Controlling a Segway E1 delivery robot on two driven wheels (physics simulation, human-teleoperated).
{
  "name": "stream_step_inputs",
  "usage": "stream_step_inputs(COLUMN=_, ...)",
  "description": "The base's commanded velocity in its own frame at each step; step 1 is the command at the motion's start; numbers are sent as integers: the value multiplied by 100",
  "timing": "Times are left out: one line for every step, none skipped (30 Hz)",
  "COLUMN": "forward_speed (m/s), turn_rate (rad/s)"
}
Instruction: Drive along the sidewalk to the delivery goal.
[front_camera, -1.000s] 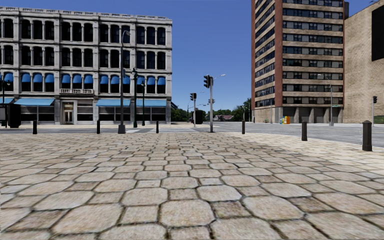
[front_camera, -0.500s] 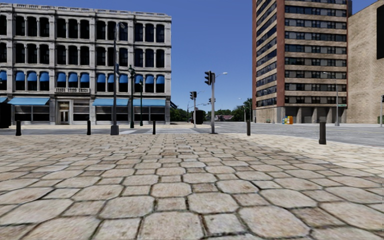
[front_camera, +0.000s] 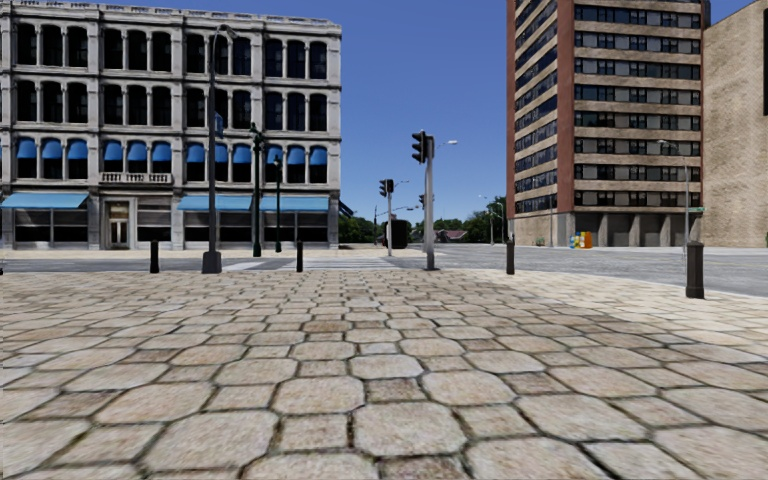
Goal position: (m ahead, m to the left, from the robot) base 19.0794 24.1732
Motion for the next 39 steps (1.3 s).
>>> stream_step_inputs(forward_speed=200, turn_rate=4)
stream_step_inputs(forward_speed=200, turn_rate=9)
stream_step_inputs(forward_speed=200, turn_rate=11)
stream_step_inputs(forward_speed=200, turn_rate=12)
stream_step_inputs(forward_speed=200, turn_rate=14)
stream_step_inputs(forward_speed=200, turn_rate=16)
stream_step_inputs(forward_speed=200, turn_rate=18)
stream_step_inputs(forward_speed=200, turn_rate=18)
stream_step_inputs(forward_speed=200, turn_rate=18)
stream_step_inputs(forward_speed=200, turn_rate=19)
stream_step_inputs(forward_speed=200, turn_rate=20)
stream_step_inputs(forward_speed=200, turn_rate=23)
stream_step_inputs(forward_speed=200, turn_rate=23)
stream_step_inputs(forward_speed=200, turn_rate=24)
stream_step_inputs(forward_speed=200, turn_rate=24)
stream_step_inputs(forward_speed=200, turn_rate=24)
stream_step_inputs(forward_speed=200, turn_rate=24)
stream_step_inputs(forward_speed=200, turn_rate=24)
stream_step_inputs(forward_speed=200, turn_rate=24)
stream_step_inputs(forward_speed=200, turn_rate=24)
stream_step_inputs(forward_speed=200, turn_rate=24)
stream_step_inputs(forward_speed=200, turn_rate=24)
stream_step_inputs(forward_speed=200, turn_rate=24)
stream_step_inputs(forward_speed=200, turn_rate=24)
stream_step_inputs(forward_speed=200, turn_rate=24)
stream_step_inputs(forward_speed=200, turn_rate=24)
stream_step_inputs(forward_speed=200, turn_rate=24)
stream_step_inputs(forward_speed=200, turn_rate=24)
stream_step_inputs(forward_speed=200, turn_rate=24)
stream_step_inputs(forward_speed=200, turn_rate=24)
stream_step_inputs(forward_speed=200, turn_rate=24)
stream_step_inputs(forward_speed=200, turn_rate=24)
stream_step_inputs(forward_speed=200, turn_rate=24)
stream_step_inputs(forward_speed=200, turn_rate=24)
stream_step_inputs(forward_speed=200, turn_rate=24)
stream_step_inputs(forward_speed=200, turn_rate=24)
stream_step_inputs(forward_speed=200, turn_rate=24)
stream_step_inputs(forward_speed=200, turn_rate=24)
stream_step_inputs(forward_speed=200, turn_rate=24)
